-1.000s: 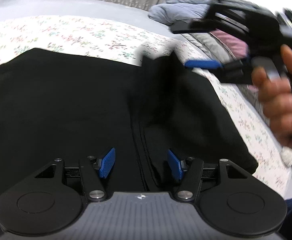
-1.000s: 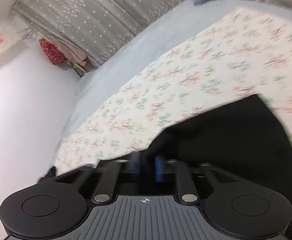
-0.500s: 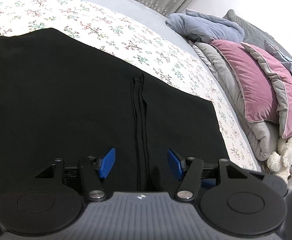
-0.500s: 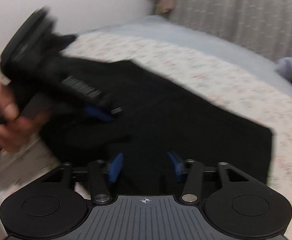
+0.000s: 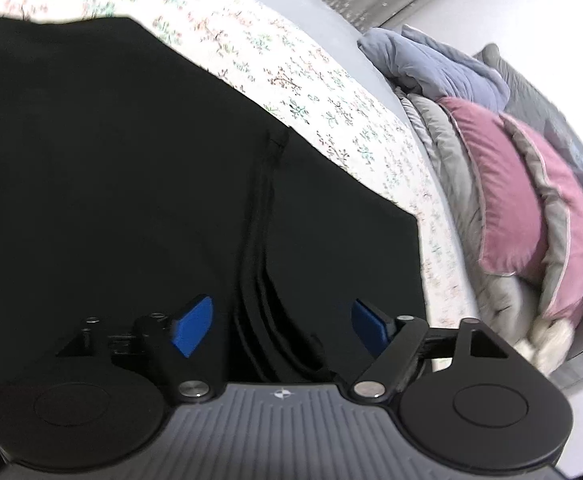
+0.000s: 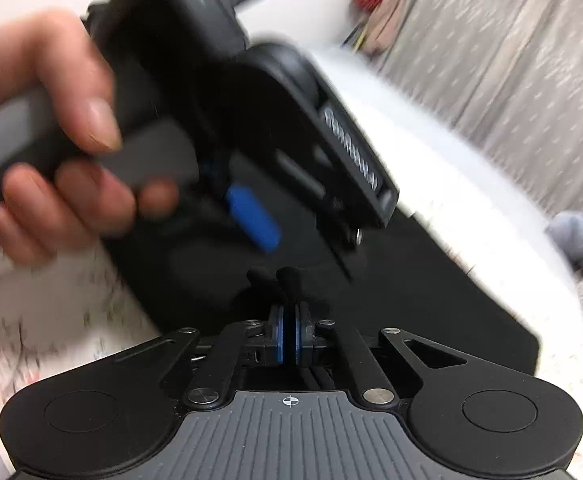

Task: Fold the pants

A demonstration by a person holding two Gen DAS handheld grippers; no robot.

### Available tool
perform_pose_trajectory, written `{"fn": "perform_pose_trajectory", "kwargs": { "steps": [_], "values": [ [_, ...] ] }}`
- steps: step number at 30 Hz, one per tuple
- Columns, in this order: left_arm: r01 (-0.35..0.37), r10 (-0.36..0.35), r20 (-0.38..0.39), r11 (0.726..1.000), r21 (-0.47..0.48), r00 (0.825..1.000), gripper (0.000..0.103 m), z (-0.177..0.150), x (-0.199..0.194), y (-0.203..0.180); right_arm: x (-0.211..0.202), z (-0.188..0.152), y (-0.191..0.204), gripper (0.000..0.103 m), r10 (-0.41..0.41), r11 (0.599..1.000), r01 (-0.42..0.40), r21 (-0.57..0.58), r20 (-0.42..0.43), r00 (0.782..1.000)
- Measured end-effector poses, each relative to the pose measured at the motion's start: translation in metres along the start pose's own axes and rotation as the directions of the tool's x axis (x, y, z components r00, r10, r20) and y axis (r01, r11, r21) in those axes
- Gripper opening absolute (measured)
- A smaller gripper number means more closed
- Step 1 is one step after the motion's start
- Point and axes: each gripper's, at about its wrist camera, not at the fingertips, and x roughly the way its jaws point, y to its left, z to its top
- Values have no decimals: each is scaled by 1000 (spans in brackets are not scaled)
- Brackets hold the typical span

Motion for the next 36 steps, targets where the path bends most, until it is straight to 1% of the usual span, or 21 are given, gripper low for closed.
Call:
{"fn": "perform_pose_trajectory", "kwargs": {
  "steps": [2,4,7,9,10,11,12,13,14,15,17,20,23,27,30,32,34,36],
  "values": [
    [22,-22,-20,999,-30,1000,97,2,3,1,-7,3,0,4,-24,999,23,35,39,999],
    [37,-39,-47,999,-40,998,97,7,10,0,-15,5,2,4,-48,998,44,47,74,996],
    [44,-44,-61,999,0,997,96,24,20,-4,-24,7,7,4,-57,997,52,48,109,992],
    [35,-33,-55,999,36,998,92,32,22,-6,-25,6,12,4,-55,998,50,42,114,992],
    [24,-20,-57,997,71,998,87,36,25,-9,-25,6,16,4,-58,998,55,29,114,992],
    [-9,15,-51,992,123,999,79,40,27,-12,-24,5,20,4,-65,998,63,14,115,991],
    [-45,54,-41,983,178,998,76,41,30,-16,-26,3,24,4,-68,998,68,4,116,991],
    [-69,79,-38,971,228,996,68,44,32,-18,-18,5,22,4,-71,997,72,-6,117,991],
    [-81,94,-37,962,260,995,58,46,35,-18,-17,5,26,4,-76,997,79,-20,120,990],
    [-87,101,-39,958,272,994,52,48,37,-16,-17,4,30,4,-83,996,88,-34,125,989],
    [-94,110,-40,953,287,993,29,49,39,-11,-21,1,30,3,-95,993,103,-49,133,986],
    [-101,107,-5,949,297,994,26,51,30,-11,-23,-1,33,3,-115,990,125,-59,144,983],
    [-106,102,31,935,339,994,26,51,17,-17,-23,-2,39,3,-137,986,150,-74,158,978],
    [-125,107,69,917,379,992,26,52,-4,-14,-26,2,45,3,-155,984,168,-64,172,973],
    [-130,98,100,909,396,990,26,55,-22,-8,-28,10,52,3,-171,984,179,-28,183,968],
    [-139,95,123,896,422,988,26,57,-33,-6,-29,13,56,3,-174,985,174,16,184,967],
    [-154,101,142,883,444,985,26,63,-37,-4,-30,17,62,3,-179,983,171,61,190,965],
    [-172,113,155,878,446,981,26,68,-48,2,-29,24,69,3,-196,979,179,96,206,959]
  ]
}}
